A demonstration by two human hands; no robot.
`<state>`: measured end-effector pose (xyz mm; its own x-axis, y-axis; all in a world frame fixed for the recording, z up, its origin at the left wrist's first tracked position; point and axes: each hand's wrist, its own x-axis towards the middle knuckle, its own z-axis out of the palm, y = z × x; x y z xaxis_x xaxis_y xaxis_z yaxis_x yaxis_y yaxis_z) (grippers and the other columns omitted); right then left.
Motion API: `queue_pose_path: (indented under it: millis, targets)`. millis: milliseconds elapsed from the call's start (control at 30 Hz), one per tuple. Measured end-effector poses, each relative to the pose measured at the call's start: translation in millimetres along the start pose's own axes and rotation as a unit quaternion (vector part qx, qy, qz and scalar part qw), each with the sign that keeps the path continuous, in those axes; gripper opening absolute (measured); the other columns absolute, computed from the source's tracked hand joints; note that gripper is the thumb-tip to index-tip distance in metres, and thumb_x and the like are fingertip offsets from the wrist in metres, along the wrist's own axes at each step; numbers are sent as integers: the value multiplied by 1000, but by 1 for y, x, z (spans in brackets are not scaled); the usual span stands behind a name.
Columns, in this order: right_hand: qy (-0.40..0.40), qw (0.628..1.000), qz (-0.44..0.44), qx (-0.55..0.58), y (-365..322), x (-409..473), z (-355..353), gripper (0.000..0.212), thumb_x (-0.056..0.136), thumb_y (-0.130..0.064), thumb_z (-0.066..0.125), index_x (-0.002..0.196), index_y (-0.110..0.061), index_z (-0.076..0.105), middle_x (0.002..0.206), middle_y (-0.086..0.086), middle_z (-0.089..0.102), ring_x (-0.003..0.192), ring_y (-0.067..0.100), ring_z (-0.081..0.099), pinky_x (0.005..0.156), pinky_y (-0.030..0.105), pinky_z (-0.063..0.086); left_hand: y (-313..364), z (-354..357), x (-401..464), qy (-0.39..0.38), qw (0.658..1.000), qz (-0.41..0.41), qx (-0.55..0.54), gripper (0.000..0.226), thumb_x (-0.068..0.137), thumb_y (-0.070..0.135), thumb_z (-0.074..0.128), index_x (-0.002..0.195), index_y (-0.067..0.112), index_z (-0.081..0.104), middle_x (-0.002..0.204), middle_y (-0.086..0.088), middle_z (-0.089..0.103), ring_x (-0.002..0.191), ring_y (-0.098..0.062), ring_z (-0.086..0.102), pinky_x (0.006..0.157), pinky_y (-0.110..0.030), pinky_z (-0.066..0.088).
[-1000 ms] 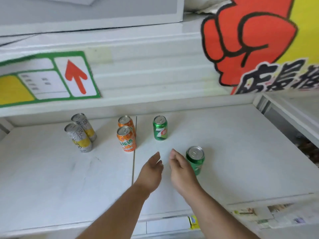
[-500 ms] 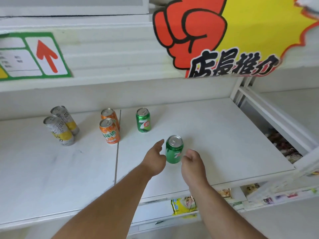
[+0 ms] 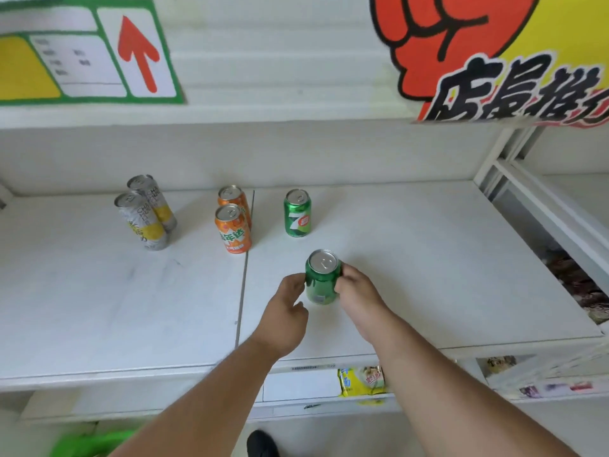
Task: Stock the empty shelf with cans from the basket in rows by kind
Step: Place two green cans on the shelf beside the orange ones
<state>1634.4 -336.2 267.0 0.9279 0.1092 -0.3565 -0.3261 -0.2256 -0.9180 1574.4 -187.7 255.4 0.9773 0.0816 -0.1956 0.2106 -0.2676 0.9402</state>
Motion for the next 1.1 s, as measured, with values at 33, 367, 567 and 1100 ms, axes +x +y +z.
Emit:
queue_pose_path:
  millis: [33,367,567,1100]
  targets:
    - [-15,1000,-3,-4,-3,4,3,54,85,-6,43,108,-41,76,113,-12,77,117,17,66,108,40,50,-2,-3,-5,7,1000,0,-4,61,90,-16,36,135,23,48,136,15,56,128,14,46,108,-11,36]
    - [-54,998,-39,3,5,11,4,56,87,-4,42,111,-40,77,113,-10,78,122,19,66,113,44,47,4,-14,-15,29,999,-36,-27,59,95,-8,43,146,20,43,141,11,53,135,-3,48,106,-20,40]
    - [37,996,-70,-31,19,-18,6,44,96,-6,45,100,-38,76,105,-7,78,103,20,70,90,35,55,30,-8,19,-42,998,-50,16,84,79,7,55,155,33,31,146,14,48,136,-5,42,112,-31,37]
    - [-23,997,-51,-43,3,9,-1,43,94,-7,41,111,-36,68,117,-9,74,108,11,65,94,29,49,9,22,-7,56,996,-46,-58,69,89,-12,48,152,15,39,146,3,52,135,-11,50,105,-25,41]
